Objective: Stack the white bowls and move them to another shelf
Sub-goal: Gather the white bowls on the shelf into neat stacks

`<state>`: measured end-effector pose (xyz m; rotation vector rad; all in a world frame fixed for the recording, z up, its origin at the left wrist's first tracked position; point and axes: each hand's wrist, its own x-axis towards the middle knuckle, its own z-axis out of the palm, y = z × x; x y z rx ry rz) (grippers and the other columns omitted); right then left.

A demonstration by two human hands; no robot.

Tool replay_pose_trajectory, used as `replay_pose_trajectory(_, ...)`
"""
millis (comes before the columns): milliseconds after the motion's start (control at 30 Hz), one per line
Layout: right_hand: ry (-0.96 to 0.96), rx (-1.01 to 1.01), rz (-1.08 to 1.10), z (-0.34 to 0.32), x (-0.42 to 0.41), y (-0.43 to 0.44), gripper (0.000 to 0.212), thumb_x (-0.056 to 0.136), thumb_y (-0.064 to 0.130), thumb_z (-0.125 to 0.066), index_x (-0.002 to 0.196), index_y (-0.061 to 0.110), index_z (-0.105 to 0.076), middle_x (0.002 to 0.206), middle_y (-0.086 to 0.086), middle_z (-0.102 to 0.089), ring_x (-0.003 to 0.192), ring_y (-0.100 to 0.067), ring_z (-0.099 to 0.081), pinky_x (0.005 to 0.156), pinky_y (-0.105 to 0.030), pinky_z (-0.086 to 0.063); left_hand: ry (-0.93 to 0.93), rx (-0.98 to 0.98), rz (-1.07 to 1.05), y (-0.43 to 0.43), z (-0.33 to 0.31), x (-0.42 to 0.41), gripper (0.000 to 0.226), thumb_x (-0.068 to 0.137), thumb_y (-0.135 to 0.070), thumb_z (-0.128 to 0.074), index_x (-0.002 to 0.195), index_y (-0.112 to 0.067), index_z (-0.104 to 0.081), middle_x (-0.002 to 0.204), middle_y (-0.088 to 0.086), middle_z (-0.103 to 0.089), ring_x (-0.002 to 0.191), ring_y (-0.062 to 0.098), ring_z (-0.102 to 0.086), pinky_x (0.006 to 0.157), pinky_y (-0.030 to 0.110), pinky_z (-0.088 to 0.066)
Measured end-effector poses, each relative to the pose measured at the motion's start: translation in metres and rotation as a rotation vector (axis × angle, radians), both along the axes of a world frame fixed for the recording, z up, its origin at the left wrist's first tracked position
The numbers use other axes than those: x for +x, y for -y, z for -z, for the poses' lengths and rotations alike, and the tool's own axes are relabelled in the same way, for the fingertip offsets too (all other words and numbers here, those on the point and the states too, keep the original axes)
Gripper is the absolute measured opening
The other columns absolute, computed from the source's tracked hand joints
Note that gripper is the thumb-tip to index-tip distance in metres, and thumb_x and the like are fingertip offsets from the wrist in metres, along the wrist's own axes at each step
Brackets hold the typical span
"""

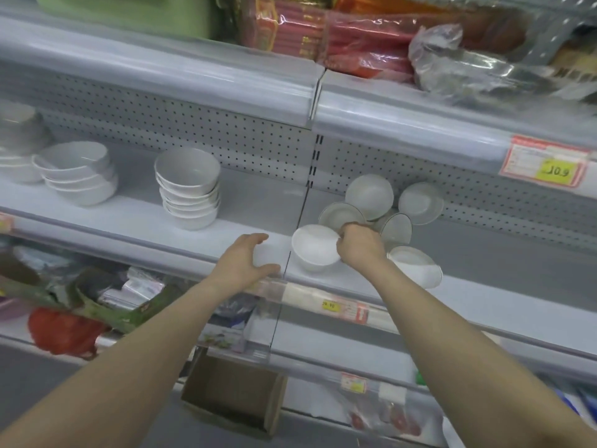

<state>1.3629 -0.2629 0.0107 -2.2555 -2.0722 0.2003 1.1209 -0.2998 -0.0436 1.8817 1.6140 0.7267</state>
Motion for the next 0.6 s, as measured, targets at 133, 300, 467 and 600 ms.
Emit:
replay_pose_trajectory(133,-0.100,-0.074,0.043,0.002,-0.017,-0.011,0.022,0.079,0.009,-0.051,0.093,0.009,-0.067,0.090,-0.008,-0.070,0.086,-0.028,-0.064,0.066,-0.026,-0.044,-0.014,-0.072,0.084,-0.012,0.000,0.002,0.096,0.072,-0.045,-0.085,0.150,-0.016,-0.037,0.149,0.003,-0.045,0.135,0.019,-0.043,0.113,0.032,-0.034)
replay_pose_trajectory(300,-0.205,-0.107,0.025,0.008,-0.043,-0.028,0.023,0.084,0.014,-0.048,0.087,0.009,-0.070,0.087,-0.007,-0.074,0.083,-0.028,-0.064,0.068,-0.028,-0.048,0.006,-0.077,0.115,-0.025,0.001,-0.013,0.087,0.077,-0.045,-0.080,0.149,-0.021,-0.039,0.143,-0.001,-0.054,0.129,0.016,-0.049,0.108,0.030,-0.038)
replay_pose_trajectory(467,-0.238,-0.162,0.014,0.008,-0.065,-0.038,0.021,0.088,0.015,-0.042,0.091,0.013,-0.062,0.083,-0.006,-0.075,0.089,-0.027,-0.062,0.074,-0.028,-0.050,-0.044,-0.087,0.080,-0.031,0.004,-0.044,0.082,0.082,-0.044,-0.076,0.150,-0.017,-0.038,0.147,0.002,-0.050,0.134,0.018,-0.047,0.112,0.030,-0.034)
replay_pose_trajectory(600,-0.285,-0.147,0.038,0.009,-0.082,-0.040,0.022,0.088,0.015,-0.042,0.087,0.014,-0.064,0.081,-0.003,-0.076,0.090,-0.022,-0.062,0.074,-0.027,-0.050,-0.045,-0.072,0.072,-0.032,0.006,-0.059,0.087,0.079,-0.043,-0.079,0.151,-0.017,-0.036,0.147,0.001,-0.049,0.134,0.018,-0.047,0.112,0.033,-0.035)
